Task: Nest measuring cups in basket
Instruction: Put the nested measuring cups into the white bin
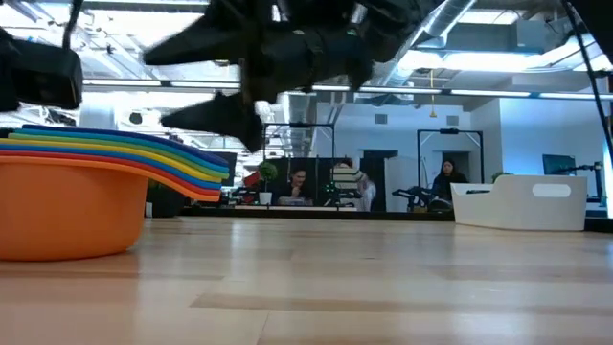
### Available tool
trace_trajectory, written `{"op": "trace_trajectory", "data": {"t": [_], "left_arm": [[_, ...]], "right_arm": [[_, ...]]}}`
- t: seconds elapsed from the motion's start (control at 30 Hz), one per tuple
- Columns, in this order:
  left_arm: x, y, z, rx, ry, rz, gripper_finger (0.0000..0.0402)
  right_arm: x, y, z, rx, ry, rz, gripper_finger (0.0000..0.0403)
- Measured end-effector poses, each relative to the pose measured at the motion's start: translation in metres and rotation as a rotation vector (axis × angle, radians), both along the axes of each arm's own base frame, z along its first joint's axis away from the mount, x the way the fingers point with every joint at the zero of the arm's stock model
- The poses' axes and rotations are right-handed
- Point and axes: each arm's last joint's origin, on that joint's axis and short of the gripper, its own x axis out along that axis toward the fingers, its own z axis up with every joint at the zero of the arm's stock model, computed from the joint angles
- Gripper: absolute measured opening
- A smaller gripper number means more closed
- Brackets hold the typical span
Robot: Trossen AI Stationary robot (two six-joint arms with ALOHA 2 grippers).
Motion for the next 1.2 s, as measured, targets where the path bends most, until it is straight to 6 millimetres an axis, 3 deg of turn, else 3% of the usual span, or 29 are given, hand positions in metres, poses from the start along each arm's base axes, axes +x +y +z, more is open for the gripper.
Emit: {"op": "trace_trajectory", "data": {"t": [0.3, 0.73, 1.2], "left_arm": [[0.02, 0.001, -0.019, 0.111, -0.044, 0.048, 0.0254], [0.055, 0.029, -0.022, 0.267, -0.179, 0.109, 0.0254], [0.047, 0.028, -0.021, 0.177, -0.091, 0.034, 0.0254]], "right_arm": [[0.008, -0.004, -0.006, -0.036, 0.079, 0.003, 0.0319], [0.0, -0.005, -0.02, -0.073, 0.234, -0.034, 0.0319], [-0.007, 0.003, -0.026, 0.093, 0.422, -0.138, 0.0319]]}}
